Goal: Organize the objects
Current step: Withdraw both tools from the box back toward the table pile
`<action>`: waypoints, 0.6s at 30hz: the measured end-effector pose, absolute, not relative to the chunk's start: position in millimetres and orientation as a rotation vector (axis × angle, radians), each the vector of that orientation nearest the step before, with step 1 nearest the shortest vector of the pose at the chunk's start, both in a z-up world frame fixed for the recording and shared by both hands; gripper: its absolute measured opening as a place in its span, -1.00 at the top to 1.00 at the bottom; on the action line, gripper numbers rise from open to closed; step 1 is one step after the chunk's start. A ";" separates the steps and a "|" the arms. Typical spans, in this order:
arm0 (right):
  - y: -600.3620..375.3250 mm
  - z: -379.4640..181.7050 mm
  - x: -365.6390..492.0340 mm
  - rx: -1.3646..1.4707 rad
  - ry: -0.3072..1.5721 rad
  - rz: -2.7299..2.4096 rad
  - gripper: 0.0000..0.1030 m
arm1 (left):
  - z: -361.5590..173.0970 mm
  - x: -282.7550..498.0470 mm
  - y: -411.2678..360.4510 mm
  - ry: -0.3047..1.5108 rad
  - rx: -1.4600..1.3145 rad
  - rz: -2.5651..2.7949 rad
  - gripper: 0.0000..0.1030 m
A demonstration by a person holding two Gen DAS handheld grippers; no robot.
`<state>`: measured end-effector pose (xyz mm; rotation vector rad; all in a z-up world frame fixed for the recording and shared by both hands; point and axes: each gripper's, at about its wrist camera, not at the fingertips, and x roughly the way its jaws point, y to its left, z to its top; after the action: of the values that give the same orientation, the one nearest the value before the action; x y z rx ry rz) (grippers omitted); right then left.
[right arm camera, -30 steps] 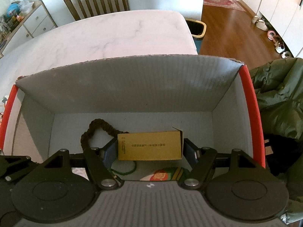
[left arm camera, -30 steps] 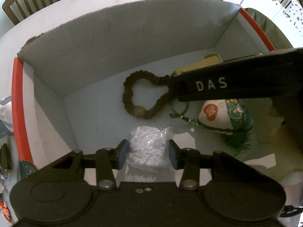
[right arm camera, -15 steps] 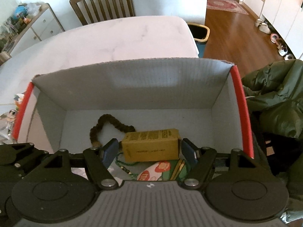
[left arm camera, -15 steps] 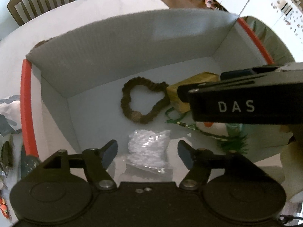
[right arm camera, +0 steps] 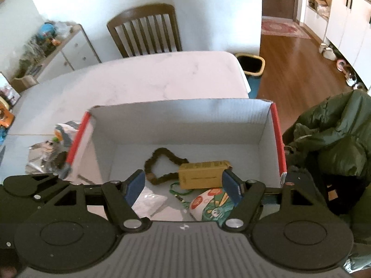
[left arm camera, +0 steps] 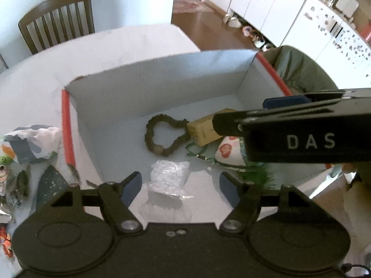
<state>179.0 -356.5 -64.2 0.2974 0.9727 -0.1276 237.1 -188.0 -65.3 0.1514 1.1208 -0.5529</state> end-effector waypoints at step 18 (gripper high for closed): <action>-315.7 -16.1 128.3 0.293 0.844 -0.091 -0.41 | -14.0 197.2 -124.1 0.931 0.082 -0.573 -0.39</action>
<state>128.3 -315.7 -16.1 0.2932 0.8441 -0.0911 197.2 -124.1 -14.0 0.0825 0.9309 -0.5731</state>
